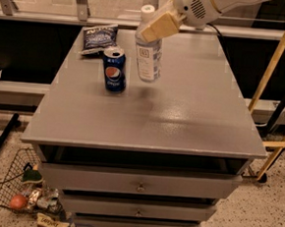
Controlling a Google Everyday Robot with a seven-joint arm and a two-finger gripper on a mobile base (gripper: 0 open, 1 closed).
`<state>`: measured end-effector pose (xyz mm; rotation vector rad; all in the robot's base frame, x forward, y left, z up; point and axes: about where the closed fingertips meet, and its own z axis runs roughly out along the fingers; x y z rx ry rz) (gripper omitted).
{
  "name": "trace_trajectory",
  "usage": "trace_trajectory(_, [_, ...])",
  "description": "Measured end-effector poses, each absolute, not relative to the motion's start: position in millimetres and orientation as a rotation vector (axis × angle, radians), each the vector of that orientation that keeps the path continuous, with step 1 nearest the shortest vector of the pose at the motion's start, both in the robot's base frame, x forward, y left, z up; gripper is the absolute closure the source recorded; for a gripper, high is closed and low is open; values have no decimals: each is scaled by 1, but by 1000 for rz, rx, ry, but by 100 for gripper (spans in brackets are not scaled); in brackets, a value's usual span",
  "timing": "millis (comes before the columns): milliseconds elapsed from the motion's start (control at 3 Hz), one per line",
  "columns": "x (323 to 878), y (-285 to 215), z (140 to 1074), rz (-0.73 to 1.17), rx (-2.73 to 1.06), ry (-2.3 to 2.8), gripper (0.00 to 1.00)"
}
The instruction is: Move blue plastic bottle near pepsi can
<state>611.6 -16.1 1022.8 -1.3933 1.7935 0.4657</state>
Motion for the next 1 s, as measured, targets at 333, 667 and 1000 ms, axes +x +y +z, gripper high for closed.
trace_trajectory(333, [611, -4, 1016, 515, -1406, 1797, 100])
trace_trajectory(667, [611, 7, 1006, 564, -1429, 1811, 100])
trace_trajectory(1000, [615, 15, 997, 586, -1455, 1825, 100])
